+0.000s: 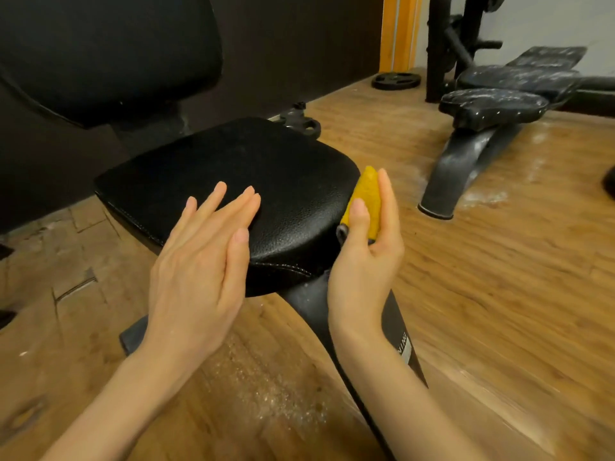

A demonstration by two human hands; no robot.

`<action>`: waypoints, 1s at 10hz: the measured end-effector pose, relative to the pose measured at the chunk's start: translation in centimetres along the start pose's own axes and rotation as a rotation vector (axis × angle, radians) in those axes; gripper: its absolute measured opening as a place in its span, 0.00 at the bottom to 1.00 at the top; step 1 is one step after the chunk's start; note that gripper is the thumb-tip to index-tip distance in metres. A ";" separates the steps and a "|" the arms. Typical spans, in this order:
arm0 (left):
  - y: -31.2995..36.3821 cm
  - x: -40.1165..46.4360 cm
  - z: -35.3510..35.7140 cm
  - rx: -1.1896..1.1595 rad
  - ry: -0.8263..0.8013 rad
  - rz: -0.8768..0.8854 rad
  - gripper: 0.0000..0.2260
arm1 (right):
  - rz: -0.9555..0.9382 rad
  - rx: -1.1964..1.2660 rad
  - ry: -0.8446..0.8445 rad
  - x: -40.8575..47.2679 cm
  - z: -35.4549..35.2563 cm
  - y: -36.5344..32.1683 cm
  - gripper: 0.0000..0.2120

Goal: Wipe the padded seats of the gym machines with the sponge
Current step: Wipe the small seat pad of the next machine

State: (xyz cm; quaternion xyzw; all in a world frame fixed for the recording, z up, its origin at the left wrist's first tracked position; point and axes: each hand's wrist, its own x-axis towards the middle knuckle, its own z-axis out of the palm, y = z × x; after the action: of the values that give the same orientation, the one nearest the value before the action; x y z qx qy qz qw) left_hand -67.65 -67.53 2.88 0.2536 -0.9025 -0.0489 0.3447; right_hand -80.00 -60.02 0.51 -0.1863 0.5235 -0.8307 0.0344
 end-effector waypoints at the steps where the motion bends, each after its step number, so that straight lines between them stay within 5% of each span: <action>1: 0.0 -0.1 -0.1 -0.001 -0.013 -0.008 0.21 | 0.061 0.022 -0.120 -4.5 -0.9 -0.3 0.22; 4: 0.4 0.5 -1.1 0.000 -0.109 -0.053 0.22 | 0.328 0.182 -0.042 3.6 -0.9 0.8 0.18; 6: 2.3 4.3 -1.1 0.036 -0.168 -0.039 0.22 | 0.168 0.115 -0.085 -0.3 -1.7 0.1 0.20; 8: 3.1 6.8 0.7 0.029 -0.325 -0.029 0.22 | 0.359 0.164 -0.156 6.2 -1.4 1.6 0.17; 10: 2.1 6.7 1.7 0.030 -0.330 -0.038 0.27 | 0.173 0.085 -0.248 1.6 -3.4 0.4 0.19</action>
State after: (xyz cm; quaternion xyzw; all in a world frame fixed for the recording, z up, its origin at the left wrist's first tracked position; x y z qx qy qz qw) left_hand -73.94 -69.15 6.12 0.2642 -0.9425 -0.0827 0.1872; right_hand -82.65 -57.72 -0.70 -0.2399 0.4936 -0.8168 0.1781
